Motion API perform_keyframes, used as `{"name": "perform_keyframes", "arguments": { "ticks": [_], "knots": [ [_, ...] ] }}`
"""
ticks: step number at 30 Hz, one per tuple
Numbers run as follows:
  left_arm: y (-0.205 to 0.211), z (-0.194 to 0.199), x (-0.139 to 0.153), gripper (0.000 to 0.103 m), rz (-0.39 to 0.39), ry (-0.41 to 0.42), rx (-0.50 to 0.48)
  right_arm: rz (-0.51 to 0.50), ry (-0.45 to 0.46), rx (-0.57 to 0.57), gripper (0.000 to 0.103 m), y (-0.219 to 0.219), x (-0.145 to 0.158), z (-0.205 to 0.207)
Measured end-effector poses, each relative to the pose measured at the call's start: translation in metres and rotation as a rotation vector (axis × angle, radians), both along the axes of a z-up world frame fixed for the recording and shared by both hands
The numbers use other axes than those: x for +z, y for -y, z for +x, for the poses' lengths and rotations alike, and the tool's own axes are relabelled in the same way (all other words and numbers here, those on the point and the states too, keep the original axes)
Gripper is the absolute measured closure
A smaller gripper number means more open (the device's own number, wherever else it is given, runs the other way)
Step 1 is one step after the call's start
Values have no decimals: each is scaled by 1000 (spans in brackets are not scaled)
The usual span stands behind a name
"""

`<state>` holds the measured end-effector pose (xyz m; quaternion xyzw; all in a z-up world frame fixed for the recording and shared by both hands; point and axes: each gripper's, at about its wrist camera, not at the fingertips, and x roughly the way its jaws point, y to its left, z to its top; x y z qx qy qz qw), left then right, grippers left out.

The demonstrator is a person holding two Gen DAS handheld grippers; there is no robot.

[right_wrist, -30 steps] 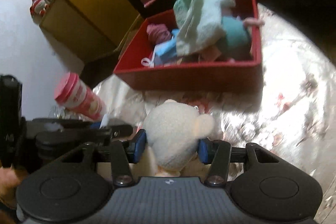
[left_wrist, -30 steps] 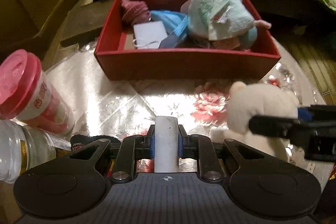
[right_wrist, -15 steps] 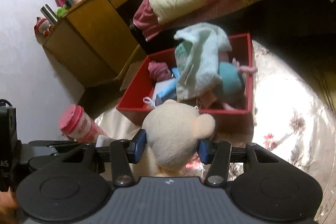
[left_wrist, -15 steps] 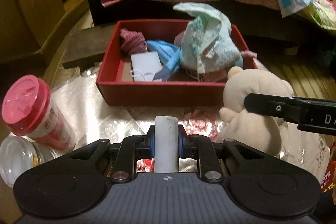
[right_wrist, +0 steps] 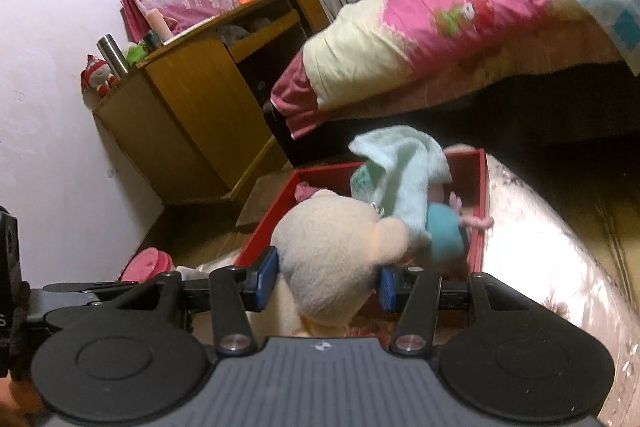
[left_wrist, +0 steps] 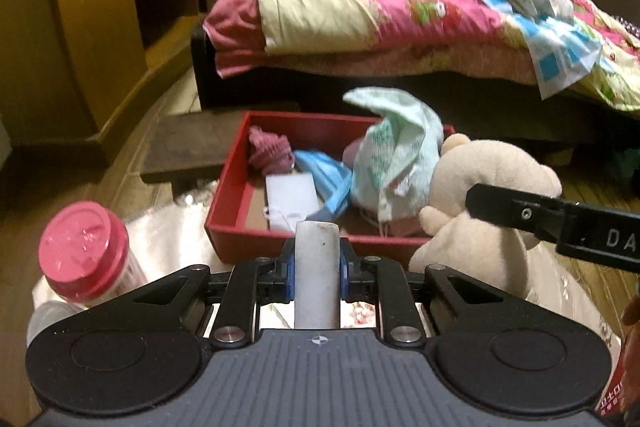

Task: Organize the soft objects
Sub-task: 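Lift the sponge block and teddy bear and carry both toward the red box, then hold the sponge block and teddy bear above the red box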

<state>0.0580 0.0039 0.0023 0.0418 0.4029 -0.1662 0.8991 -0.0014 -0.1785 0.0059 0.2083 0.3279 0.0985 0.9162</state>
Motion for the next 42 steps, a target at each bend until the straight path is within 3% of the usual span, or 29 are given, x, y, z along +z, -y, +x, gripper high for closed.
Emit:
{"name": "perform_keyframes", "arguments": {
  "ticks": [21, 42],
  "knots": [
    [8, 3, 29, 85, 15, 211, 67, -90, 163, -18, 80, -14, 28, 7],
    [22, 33, 35, 85, 36, 290, 91, -151, 214, -59, 80, -3, 34, 37]
  ]
}}
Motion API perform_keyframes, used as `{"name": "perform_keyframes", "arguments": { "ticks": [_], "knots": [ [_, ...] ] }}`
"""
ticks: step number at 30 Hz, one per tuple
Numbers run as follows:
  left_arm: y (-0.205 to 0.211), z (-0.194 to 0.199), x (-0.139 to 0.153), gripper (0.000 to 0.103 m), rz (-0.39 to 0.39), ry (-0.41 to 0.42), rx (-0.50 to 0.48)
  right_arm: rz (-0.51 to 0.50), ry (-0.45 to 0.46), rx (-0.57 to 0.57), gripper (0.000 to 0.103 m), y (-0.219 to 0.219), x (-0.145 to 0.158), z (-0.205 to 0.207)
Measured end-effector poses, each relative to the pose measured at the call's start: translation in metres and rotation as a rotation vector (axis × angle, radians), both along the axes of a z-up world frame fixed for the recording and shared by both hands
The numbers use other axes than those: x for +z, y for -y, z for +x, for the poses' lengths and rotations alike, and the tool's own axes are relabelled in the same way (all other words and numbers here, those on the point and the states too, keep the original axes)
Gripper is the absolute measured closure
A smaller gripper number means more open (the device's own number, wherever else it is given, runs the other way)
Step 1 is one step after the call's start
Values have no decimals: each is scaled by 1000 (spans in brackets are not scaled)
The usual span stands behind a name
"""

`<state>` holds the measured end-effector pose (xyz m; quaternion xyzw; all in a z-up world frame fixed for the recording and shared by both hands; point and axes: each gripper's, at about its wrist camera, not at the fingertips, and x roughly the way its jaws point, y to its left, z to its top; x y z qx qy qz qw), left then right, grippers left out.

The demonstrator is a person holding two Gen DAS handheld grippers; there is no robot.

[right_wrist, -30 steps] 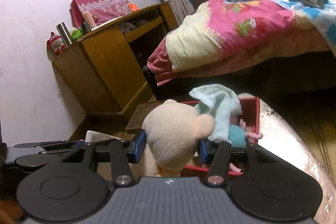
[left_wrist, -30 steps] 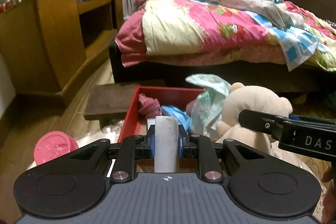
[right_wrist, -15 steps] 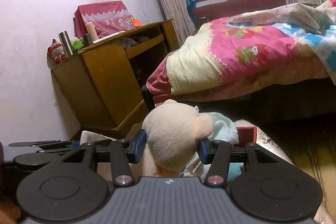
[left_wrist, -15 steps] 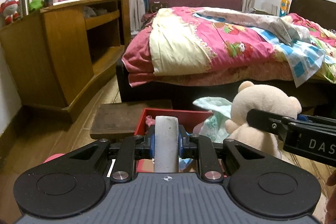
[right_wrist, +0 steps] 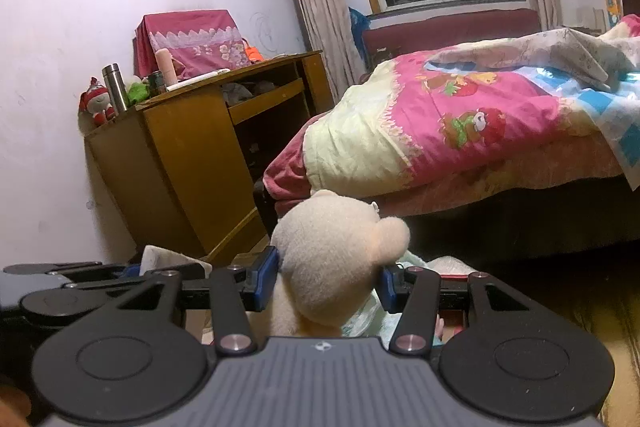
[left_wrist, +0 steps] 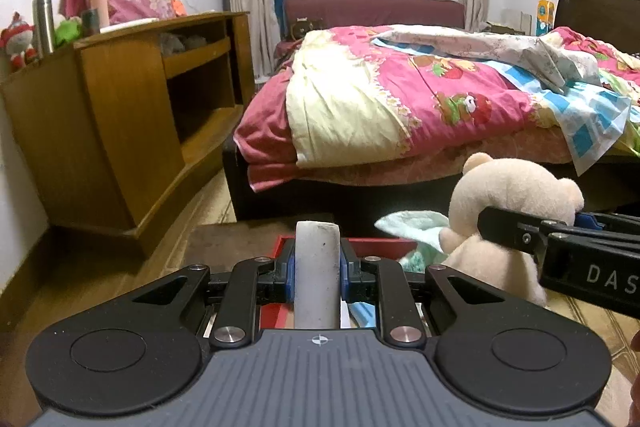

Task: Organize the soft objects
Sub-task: 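Hold the sponge block and teddy bear above the red box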

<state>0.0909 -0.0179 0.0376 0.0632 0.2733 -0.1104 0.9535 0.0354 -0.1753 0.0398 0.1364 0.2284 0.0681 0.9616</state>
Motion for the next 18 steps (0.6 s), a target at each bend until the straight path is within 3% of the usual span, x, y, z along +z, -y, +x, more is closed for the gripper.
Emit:
{"name": "perform_keyframes", "arguments": {
  "ticks": [18],
  "knots": [
    [11, 27, -2, 84, 22, 24, -5, -50, 18, -14, 80, 6, -1, 25]
  ]
}}
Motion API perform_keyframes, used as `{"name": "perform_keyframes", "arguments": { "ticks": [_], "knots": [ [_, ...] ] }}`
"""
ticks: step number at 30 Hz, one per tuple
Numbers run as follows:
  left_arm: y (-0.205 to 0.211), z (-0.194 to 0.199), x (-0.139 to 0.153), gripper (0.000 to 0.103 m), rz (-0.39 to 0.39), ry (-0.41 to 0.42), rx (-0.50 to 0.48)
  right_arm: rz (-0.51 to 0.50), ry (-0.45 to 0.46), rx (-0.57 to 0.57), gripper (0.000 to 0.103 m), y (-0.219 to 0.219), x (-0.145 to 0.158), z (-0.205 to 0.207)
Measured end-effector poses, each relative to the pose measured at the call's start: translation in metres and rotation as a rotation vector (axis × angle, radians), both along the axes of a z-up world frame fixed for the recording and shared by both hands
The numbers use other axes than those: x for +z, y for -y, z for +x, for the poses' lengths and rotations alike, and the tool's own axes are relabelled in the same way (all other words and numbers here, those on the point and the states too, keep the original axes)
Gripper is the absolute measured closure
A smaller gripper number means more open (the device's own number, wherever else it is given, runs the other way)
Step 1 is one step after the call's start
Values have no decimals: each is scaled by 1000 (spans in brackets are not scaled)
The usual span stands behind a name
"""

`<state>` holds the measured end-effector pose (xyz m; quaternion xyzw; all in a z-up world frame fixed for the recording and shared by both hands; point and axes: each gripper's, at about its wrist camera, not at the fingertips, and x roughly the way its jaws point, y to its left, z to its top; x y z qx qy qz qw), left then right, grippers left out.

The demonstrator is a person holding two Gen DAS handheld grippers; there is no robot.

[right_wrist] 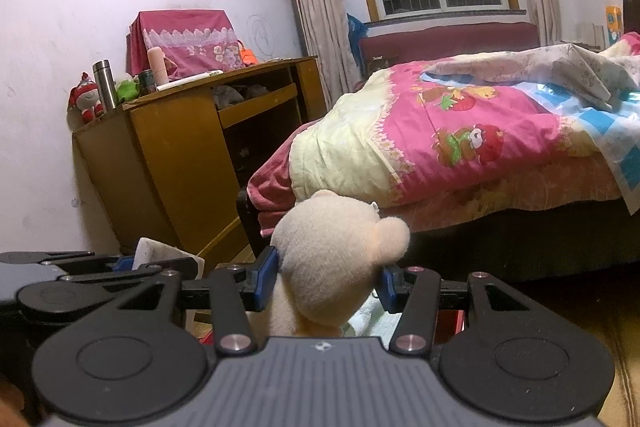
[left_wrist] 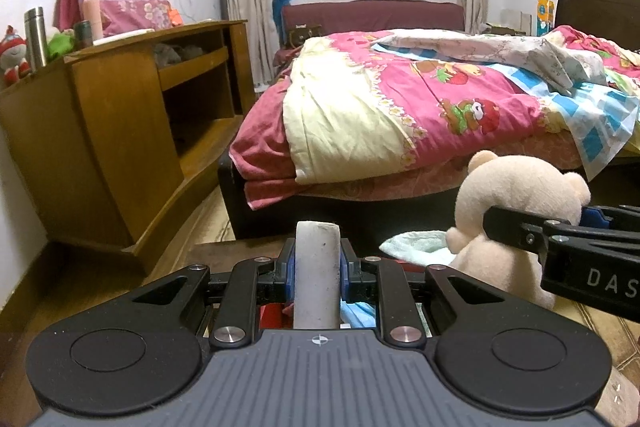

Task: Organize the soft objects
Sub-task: 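Hold the sponge block and teddy bear above the red box, then lower the sponge block and teddy bear into the red box and open both grippers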

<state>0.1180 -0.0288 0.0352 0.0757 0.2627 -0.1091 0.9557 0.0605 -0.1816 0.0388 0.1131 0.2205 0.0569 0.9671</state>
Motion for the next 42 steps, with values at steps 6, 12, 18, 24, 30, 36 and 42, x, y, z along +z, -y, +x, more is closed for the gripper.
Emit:
{"name": "perform_keyframes", "arguments": {
  "ticks": [6, 12, 18, 24, 30, 36, 42],
  "knots": [
    [2, 13, -6, 84, 18, -4, 2, -14, -14, -2, 80, 1, -5, 11],
    [2, 23, -14, 84, 25, -17, 8, -34, -26, 3, 80, 0, -12, 21],
    [3, 31, -20, 84, 32, -24, 10, -38, -24, 13, 80, -3, -14, 31],
    [3, 40, -29, 84, 42, -38, 14, -47, -43, 20, 80, -4, -23, 40],
    [-4, 58, -42, 81, 19, -87, 26, -47, -89, 28, 80, -7, -36, 55],
    [-11, 77, -63, 79, -19, -174, 41, -20, -136, 82, 79, -16, -54, 70],
    [-18, 77, -61, 67, -13, -175, 69, -2, -158, 127, 70, -26, -65, 80]
  ]
}}
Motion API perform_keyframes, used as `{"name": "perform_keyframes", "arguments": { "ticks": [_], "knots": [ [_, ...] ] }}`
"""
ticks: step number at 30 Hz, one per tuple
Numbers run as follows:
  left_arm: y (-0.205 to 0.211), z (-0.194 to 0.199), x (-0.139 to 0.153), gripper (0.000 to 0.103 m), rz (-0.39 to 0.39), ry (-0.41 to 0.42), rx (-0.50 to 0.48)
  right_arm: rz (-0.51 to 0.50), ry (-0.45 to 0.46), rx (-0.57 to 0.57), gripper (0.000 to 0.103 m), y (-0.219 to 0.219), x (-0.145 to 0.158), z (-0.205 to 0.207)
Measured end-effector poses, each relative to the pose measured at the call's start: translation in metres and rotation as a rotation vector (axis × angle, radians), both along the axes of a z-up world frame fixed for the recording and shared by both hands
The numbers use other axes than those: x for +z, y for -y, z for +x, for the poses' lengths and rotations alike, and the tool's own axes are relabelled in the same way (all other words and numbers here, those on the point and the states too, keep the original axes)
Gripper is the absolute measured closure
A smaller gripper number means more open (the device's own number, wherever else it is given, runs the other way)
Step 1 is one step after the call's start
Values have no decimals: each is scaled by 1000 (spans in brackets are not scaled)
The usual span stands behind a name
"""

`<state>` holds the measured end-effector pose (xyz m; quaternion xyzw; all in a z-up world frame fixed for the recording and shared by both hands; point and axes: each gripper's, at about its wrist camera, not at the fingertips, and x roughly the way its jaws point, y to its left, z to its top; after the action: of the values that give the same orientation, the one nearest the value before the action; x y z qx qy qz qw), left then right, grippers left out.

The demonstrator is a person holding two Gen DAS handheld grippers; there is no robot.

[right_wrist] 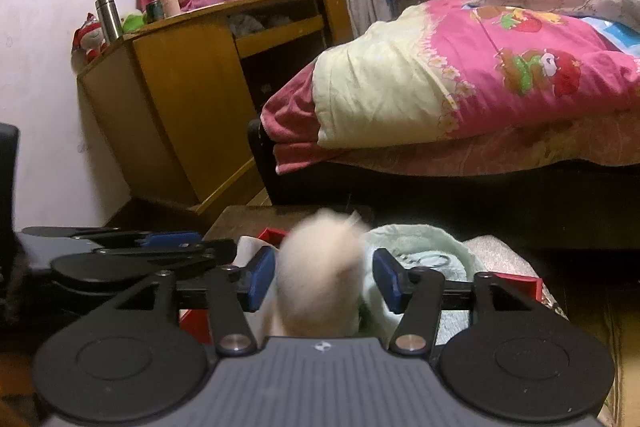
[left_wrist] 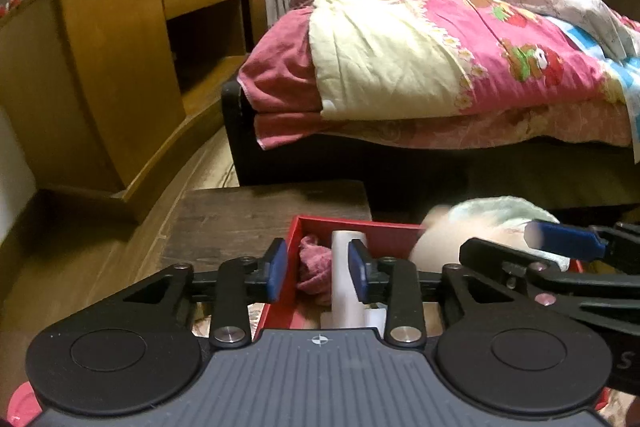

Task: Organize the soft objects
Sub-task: 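Lower the sponge block and teddy bear into the red box and open both grippers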

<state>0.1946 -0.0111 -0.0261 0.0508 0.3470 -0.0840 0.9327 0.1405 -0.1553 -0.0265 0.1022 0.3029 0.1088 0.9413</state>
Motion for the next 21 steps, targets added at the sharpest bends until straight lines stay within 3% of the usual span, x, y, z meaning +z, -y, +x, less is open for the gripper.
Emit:
{"name": "perform_keyframes", "arguments": {
  "ticks": [9, 15, 21],
  "knots": [
    [-5, -22, 20, 57, 27, -4, -2, 27, 19, -26, 70, 5, 17, -13],
    [-19, -61, 40, 52, 1, -13, -11, 62, 18, -1, 70, -3, 32, -35],
    [-40, -113, 41, 46, 6, -51, -12, 109, 0, -4, 70, -5, 39, -69]
  ]
}}
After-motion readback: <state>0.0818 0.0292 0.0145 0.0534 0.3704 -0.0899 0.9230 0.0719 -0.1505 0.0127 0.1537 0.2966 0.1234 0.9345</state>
